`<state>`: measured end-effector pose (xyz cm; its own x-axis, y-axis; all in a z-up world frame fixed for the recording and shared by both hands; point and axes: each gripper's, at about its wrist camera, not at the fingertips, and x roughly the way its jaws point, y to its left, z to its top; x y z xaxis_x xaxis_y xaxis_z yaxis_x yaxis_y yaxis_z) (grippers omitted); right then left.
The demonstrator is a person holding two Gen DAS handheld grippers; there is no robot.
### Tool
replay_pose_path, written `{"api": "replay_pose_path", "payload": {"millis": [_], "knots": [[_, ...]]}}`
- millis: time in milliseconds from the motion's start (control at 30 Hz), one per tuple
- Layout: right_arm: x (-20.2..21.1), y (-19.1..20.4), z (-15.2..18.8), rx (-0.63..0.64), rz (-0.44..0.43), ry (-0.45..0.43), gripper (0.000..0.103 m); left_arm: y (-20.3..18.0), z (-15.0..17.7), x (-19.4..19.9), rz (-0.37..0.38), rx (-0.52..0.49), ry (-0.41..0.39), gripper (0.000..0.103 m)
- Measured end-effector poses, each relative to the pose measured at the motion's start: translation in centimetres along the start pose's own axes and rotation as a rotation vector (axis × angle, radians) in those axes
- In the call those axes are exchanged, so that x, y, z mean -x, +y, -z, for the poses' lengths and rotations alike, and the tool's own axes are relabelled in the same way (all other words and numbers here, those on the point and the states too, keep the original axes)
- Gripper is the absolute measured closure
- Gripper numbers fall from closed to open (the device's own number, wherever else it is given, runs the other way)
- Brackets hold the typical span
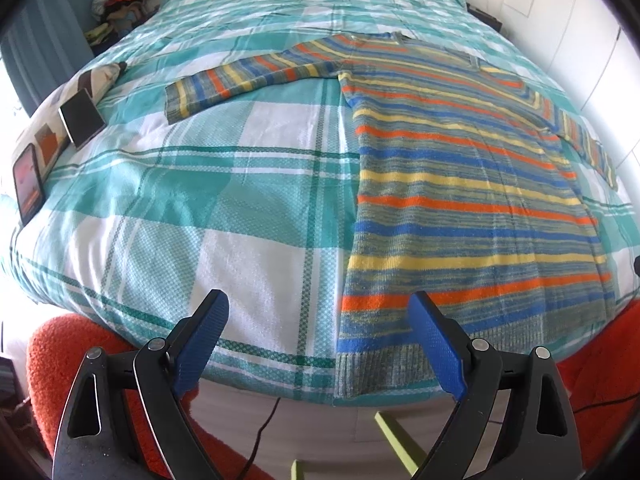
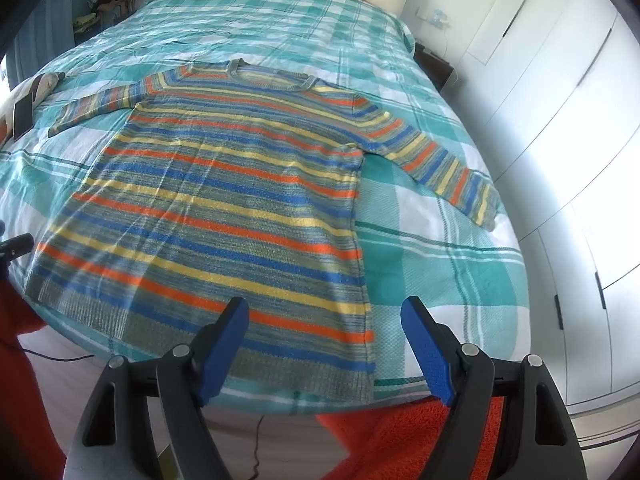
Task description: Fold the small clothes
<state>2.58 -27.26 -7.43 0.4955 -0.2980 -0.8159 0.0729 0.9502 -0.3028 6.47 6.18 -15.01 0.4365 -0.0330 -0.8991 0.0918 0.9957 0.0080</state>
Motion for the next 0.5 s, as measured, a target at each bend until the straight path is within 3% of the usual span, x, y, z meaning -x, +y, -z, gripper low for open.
{"api": "replay_pose_path", "payload": {"millis": [500], "knots": [[1.4,-0.1,-0.9,-0.008,0.009,-0.025,0.025,-0.5,0.3,-0.2,-0.049,-0.021,0.002,0.010]]}}
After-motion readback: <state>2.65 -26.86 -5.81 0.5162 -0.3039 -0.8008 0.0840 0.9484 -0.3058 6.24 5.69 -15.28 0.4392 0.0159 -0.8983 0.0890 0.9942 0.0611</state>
